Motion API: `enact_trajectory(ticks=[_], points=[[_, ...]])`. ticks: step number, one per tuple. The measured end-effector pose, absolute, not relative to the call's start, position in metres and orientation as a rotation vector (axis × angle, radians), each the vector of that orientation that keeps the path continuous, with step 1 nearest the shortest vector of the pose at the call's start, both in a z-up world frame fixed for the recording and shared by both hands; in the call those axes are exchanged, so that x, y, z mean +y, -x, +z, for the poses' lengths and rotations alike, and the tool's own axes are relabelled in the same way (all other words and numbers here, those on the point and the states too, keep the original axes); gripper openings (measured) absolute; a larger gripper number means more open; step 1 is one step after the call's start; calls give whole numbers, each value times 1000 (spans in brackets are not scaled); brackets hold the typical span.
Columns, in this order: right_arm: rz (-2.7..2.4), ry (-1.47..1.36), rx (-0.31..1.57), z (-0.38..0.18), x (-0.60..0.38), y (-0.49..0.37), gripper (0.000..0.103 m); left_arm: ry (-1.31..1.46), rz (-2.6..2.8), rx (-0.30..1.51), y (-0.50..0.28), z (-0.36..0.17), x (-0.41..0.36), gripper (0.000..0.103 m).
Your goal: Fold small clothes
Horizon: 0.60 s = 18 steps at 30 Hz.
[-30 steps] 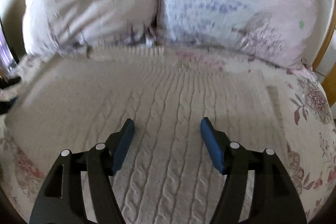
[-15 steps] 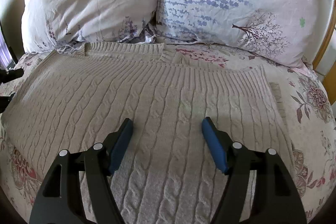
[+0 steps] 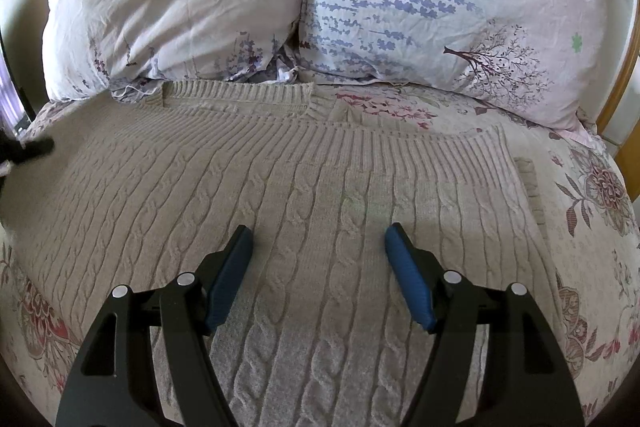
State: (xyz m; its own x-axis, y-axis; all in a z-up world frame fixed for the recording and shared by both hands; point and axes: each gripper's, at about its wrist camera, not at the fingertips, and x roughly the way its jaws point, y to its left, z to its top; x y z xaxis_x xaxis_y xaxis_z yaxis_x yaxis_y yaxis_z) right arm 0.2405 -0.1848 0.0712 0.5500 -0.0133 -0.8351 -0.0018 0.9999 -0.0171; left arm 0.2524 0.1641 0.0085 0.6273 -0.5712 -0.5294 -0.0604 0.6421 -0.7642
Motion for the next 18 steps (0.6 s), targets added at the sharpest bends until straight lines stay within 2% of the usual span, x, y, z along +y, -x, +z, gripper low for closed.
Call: enact_trajectory(ticks=[8,18], points=[[-3,17,985,70,-184,-241,71,832,-530,737,-254,65,109,17],[29,-3,970,77,-192,-236,72,835,-718,747,-261,84,14,16]])
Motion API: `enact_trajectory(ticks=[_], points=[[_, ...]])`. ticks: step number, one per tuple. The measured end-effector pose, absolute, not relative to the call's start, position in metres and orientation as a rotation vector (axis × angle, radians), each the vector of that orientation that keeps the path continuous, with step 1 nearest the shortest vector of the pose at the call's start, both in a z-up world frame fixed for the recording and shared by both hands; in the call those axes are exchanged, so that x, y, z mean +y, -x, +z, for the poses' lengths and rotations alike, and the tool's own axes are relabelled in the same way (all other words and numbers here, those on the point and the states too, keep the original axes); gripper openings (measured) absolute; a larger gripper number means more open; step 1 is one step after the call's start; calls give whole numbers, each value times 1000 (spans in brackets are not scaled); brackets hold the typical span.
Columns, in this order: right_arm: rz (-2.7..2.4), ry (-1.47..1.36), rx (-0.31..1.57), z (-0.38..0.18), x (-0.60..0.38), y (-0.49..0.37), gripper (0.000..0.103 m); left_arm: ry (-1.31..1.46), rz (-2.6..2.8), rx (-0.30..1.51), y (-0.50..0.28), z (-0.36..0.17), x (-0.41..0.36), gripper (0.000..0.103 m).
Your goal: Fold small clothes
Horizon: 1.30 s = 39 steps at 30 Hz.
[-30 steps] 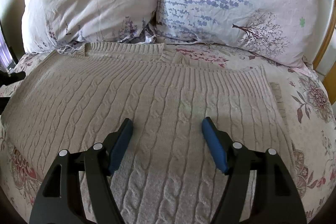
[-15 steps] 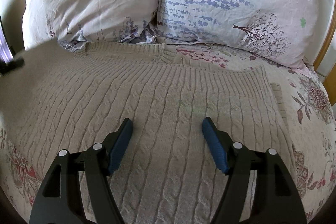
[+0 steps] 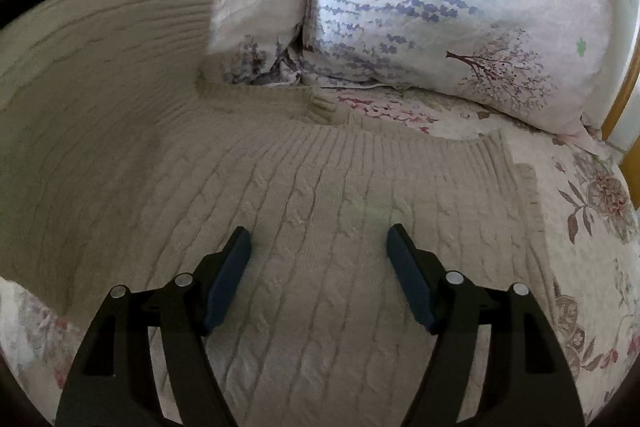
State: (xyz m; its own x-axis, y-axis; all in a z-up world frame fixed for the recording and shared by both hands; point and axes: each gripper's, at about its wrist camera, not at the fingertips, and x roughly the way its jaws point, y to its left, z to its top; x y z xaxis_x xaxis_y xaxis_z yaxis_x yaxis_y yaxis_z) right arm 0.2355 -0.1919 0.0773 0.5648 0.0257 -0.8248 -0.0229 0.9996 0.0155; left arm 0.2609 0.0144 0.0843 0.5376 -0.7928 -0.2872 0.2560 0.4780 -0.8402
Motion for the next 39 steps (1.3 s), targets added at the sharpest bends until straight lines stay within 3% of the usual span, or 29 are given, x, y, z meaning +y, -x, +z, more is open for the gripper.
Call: enact_trajectory(ticks=[7,12,14,15,16,20,24,28,33,35,39], points=[[-103,-98,882,103,-260,-194,72,730,-808,862,-263,57,-79,17],[-156,-257,878,104,-313,-176,72,677,-851,1035,-265,18,-119,27],[-127,-320,866,106,-322,-172,72,683,-898,1016,-259,25,-115,44],[-102,-356,861,108,-326,-173,72,682,-906,995,-256,31,-109,61],[-74,-390,859,110,-329,-174,72,680,-911,967,-252,38,-102,72],[72,-574,884,113,-331,-181,72,565,-773,822,-236,66,-63,81],[184,-725,960,103,-327,-199,72,448,-540,769,-232,61,-29,82],[180,-752,1027,87,-324,-217,71,482,-470,834,-246,35,-12,80],[198,-750,1059,75,-319,-227,62,514,-518,905,-260,11,-18,80],[227,-732,1071,73,-313,-229,47,551,-563,938,-266,4,-22,77],[276,-670,1105,71,-300,-234,45,583,-610,978,-264,-6,-25,72]])
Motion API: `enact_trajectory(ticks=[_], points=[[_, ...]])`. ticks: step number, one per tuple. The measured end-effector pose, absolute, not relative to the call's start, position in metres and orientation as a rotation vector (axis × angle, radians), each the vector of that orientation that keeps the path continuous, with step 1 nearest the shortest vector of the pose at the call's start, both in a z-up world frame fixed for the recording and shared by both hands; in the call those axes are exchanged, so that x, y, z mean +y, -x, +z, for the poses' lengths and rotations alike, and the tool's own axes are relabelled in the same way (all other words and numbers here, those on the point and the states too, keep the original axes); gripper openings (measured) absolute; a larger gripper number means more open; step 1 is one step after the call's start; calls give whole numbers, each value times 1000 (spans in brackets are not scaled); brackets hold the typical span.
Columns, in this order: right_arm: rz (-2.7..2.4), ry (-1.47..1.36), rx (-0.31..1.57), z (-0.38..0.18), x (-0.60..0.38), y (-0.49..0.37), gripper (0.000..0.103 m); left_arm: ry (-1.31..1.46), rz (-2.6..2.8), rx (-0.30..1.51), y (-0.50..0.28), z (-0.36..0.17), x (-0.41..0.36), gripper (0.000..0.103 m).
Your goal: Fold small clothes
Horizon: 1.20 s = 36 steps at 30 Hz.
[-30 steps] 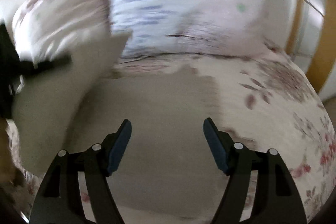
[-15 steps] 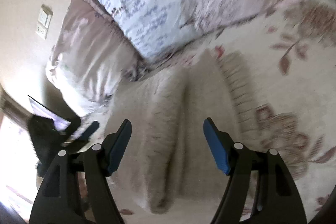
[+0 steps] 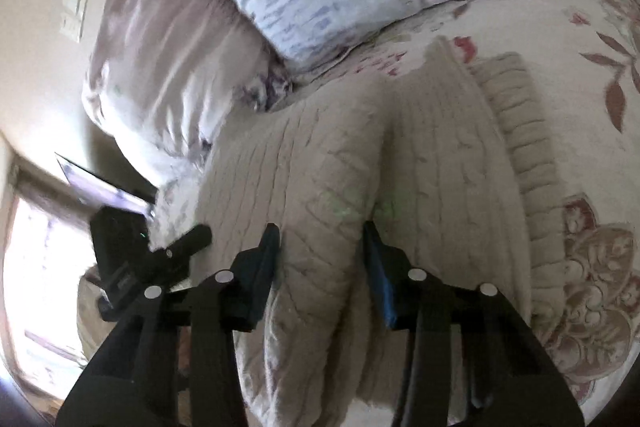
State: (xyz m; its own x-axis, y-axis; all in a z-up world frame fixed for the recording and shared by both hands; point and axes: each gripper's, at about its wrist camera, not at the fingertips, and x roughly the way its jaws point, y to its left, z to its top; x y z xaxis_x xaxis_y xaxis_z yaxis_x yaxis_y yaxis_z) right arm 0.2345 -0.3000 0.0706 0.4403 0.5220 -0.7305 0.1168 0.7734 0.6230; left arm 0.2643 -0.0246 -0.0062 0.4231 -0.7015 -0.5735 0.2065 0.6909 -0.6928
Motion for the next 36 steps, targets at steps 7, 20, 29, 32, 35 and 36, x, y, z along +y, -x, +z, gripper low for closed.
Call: enact_trajectory(ticks=[7,20,29,32,35,36], points=[[279,-846,1089,50,-307,-261,44,582,-618,972,-263,-5,-29,72],[113,-468,906,131,-298,-248,19,641,-649,931,-256,1,-16,76],[-32,-402,889,136,-324,-232,19,556,-714,909,-245,13,-30,76],[-85,-390,939,118,-333,-234,20,540,-736,909,-244,15,-33,76],[-154,-450,1071,76,-351,-241,30,528,-750,917,-245,13,-35,76],[-148,-511,1049,73,-359,-236,34,525,-752,919,-245,13,-35,76]])
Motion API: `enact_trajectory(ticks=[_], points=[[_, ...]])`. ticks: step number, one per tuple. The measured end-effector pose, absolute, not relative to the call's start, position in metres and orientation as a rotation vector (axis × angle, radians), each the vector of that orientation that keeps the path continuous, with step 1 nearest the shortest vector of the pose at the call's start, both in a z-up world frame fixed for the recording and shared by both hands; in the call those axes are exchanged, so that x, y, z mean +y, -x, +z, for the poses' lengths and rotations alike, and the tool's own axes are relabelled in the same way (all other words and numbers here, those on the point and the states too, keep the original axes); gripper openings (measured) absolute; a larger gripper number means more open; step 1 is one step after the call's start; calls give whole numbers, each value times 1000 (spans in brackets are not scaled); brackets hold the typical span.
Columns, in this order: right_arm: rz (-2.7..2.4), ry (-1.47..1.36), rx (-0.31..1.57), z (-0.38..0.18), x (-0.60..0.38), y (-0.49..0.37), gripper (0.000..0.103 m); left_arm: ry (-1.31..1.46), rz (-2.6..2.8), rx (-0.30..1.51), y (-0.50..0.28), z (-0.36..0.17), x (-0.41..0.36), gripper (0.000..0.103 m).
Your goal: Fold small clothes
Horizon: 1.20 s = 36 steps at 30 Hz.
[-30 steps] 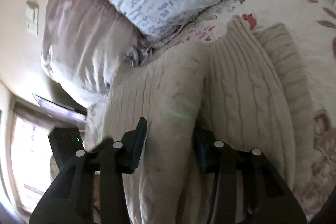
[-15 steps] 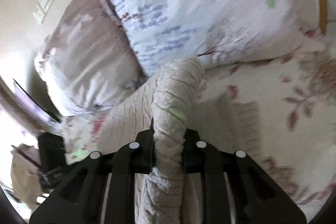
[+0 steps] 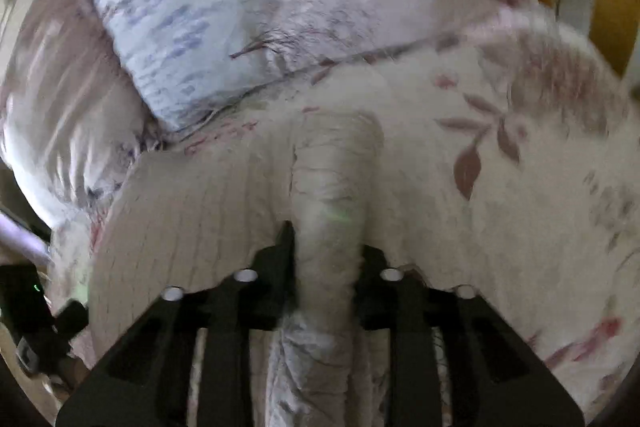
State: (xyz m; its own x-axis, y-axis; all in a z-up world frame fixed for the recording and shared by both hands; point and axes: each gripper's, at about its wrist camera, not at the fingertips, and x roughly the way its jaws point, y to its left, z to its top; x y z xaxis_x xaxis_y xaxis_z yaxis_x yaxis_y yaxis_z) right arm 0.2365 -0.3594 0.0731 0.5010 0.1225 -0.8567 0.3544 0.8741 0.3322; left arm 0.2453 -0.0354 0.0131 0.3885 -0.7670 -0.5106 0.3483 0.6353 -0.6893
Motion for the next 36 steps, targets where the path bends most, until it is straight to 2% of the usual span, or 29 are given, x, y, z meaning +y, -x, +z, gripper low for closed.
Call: enact_trajectory(ticks=[2,4,13,16,21,22,23,24,29,32,36], points=[[-163,-566,1036,76,-368,-229,55,530,-753,924,-246,11,-35,76],[-180,-572,1019,85,-373,-218,62,542,-752,933,-248,9,-34,76],[-45,-633,951,113,-369,-148,61,545,-743,939,-230,25,-39,75],[-1,-615,954,115,-360,-137,55,510,-730,956,-222,22,-45,74],[33,-560,989,108,-342,-134,47,493,-728,1003,-212,11,-52,65],[25,-545,995,105,-340,-133,40,491,-731,1009,-210,9,-53,61],[16,-526,998,104,-338,-133,22,481,-732,1018,-209,8,-56,55],[4,-500,1002,102,-337,-133,14,474,-732,1021,-208,7,-57,50],[-1,-465,874,130,-337,-122,11,452,-724,1020,-204,9,-56,25],[-46,-463,904,122,-346,-120,11,426,-724,1019,-198,8,-55,20],[-93,-500,985,88,-355,-121,11,377,-711,1021,-192,3,-59,20]])
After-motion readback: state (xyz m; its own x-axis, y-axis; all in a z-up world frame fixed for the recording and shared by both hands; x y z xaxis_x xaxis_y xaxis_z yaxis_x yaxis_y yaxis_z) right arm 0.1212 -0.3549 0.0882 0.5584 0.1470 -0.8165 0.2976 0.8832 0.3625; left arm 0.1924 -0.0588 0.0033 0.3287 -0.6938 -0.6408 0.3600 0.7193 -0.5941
